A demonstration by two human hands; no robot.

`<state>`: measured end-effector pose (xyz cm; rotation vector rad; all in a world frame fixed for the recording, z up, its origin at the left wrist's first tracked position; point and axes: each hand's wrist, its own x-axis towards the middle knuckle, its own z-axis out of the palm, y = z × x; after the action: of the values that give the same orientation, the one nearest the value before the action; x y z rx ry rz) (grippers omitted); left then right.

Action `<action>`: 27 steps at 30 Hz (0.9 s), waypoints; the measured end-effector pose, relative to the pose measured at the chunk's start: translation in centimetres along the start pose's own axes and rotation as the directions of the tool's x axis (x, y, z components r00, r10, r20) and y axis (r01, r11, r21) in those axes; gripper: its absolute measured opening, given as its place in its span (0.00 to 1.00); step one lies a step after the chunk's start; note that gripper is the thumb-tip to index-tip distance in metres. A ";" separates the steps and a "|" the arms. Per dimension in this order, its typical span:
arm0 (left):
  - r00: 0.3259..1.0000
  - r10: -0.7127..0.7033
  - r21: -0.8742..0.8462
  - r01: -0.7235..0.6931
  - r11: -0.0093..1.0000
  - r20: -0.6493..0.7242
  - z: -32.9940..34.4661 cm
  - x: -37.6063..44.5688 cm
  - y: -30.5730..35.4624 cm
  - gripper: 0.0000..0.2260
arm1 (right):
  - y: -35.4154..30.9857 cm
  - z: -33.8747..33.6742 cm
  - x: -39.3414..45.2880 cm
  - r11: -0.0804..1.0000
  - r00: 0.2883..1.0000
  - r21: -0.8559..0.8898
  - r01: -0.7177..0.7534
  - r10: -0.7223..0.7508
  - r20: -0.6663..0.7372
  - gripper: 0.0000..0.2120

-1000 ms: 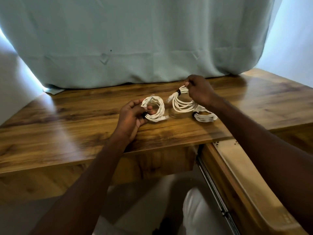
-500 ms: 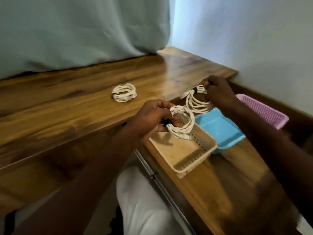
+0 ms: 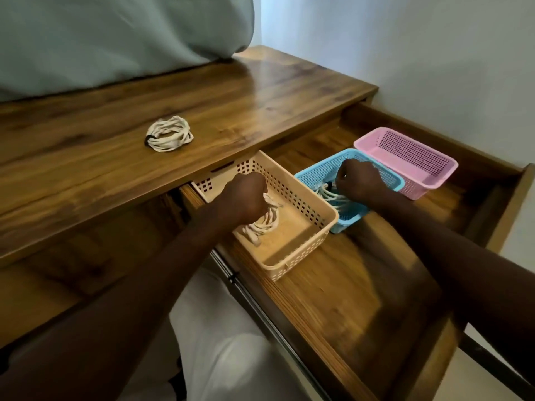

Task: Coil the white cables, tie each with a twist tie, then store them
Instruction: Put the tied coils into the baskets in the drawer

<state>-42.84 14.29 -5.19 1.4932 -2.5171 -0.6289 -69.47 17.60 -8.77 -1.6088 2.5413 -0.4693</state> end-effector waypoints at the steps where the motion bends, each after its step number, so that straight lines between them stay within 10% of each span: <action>1: 0.999 0.024 0.067 -0.022 0.998 -0.024 0.2 0.1 -0.3 0.16 | -0.1 0.1 -0.2 0.998 0.999 -0.058 0.037 -0.038 -0.014 0.06; 6: 0.990 0.123 0.229 -0.103 0.968 -0.074 1.1 -0.4 -1.1 0.16 | -2.1 -1.8 -1.3 0.949 0.955 -0.283 0.136 -0.202 -0.216 0.09; 9: 0.936 0.201 0.135 -0.168 0.976 -0.288 -0.6 -0.9 -1.3 0.14 | -5.8 -3.8 -1.8 0.955 0.889 -0.129 0.267 -0.295 -0.349 0.05; 15: 0.527 0.224 0.177 -0.139 0.974 -0.820 -7.8 -1.8 -8.5 0.10 | -18.0 -4.2 -0.2 0.807 0.834 0.254 0.533 -0.451 -0.317 0.06; 20: 0.749 -0.134 0.204 0.341 0.918 -0.649 -9.1 -0.7 -16.3 0.25 | -27.6 -1.0 4.1 0.818 0.884 0.342 0.463 -0.453 -0.114 0.16; 27: 0.819 -0.230 0.220 0.392 0.893 -0.525 -8.8 0.0 -17.0 0.25 | -31.5 1.0 6.5 0.906 0.929 0.217 0.362 -0.370 -0.006 0.18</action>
<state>-26.25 4.79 -4.53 1.9115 -2.0549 0.1448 -44.80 -0.90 0.57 -1.9891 2.0733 -0.7137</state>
